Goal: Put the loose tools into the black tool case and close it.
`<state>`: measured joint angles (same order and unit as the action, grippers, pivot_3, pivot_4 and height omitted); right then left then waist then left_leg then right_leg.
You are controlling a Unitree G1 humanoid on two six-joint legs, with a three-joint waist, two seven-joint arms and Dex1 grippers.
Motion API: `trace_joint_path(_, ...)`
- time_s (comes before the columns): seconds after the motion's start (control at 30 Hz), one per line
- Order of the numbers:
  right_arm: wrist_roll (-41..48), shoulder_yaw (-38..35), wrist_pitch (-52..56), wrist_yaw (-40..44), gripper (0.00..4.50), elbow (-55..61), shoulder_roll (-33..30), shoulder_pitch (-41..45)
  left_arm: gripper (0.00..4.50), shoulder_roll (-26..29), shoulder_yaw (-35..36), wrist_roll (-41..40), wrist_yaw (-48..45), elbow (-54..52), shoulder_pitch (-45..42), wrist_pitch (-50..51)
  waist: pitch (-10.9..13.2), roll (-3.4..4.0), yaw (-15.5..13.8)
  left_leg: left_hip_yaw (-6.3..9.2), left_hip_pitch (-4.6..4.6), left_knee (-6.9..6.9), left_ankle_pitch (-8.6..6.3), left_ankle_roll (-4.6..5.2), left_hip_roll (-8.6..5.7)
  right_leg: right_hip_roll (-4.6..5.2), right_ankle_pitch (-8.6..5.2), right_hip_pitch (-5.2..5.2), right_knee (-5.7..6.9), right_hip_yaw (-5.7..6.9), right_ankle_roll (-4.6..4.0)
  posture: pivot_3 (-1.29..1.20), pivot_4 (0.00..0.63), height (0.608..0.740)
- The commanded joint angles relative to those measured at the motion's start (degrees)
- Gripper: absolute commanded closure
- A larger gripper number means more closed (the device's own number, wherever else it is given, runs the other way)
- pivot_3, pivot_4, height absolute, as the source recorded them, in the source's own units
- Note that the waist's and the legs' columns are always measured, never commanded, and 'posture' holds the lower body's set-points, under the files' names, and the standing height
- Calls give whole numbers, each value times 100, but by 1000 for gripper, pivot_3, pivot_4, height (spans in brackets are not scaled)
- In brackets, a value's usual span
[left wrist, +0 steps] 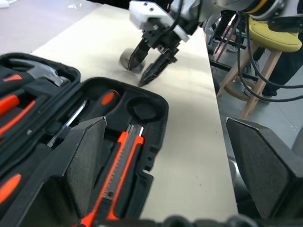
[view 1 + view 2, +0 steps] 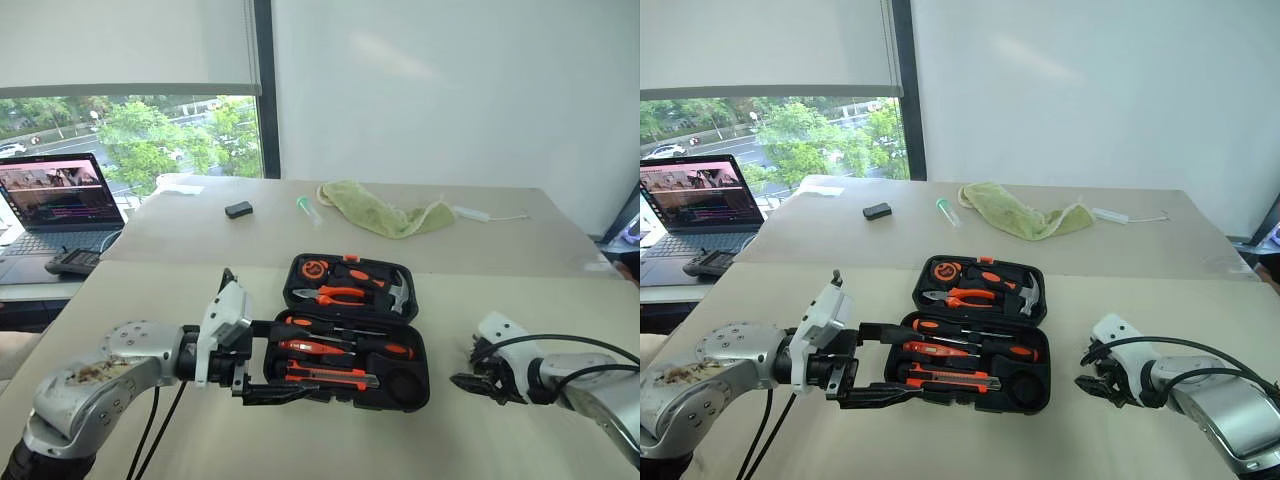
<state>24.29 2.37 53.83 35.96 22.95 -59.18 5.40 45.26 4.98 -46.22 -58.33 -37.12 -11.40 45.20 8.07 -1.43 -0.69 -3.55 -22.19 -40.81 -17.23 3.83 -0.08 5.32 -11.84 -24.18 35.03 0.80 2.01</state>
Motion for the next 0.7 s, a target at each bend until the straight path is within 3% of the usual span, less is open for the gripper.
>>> trace_joint_path(0.03, -333, 162, -376, 253, 3129, -148, -116, 82, 208, 30, 165, -110, 100, -313, 147, -197, 0, 0, 0, -1, 0, -1, -1, 1, -1, 2, 0, 0, 0, -2, 0, 0, 150, 740)
trace_joint_path(0.17, -194, -122, -433, 589, 4455, 46, -213, 129, 208, 23, 251, -307, 156, -428, 206, -248, 0, 1, -10, -2, 1, -4, -2, 4, -2, 4, 4, 2, 0, -4, -5, 0, 150, 740)
trace_joint_path(0.27, 423, -322, -11, 1101, 4455, 684, -379, 408, 208, 43, 315, -142, 244, -429, 272, -434, 4, 9, -3, -1, -1, -4, -2, 3, -2, 4, 7, -2, 3, -4, 0, 0, 150, 740)
trace_joint_path(0.37, 816, -56, 394, 1478, 4455, 1198, -532, 832, 208, 104, 348, -196, 44, -260, 372, -536, 13, 25, 38, -1, 0, 2, 1, -1, 3, -1, 9, -10, 4, -9, -1, 0, 150, 740)
trace_joint_path(0.7, 814, 996, 1163, 944, 4455, 1691, 202, 1442, 208, 216, 321, 48, -64, -27, 570, -828, 16, 17, -2, 1, -6, 3, 0, -1, -1, 9, 5, -9, -1, 4, -8, 0, 150, 740)
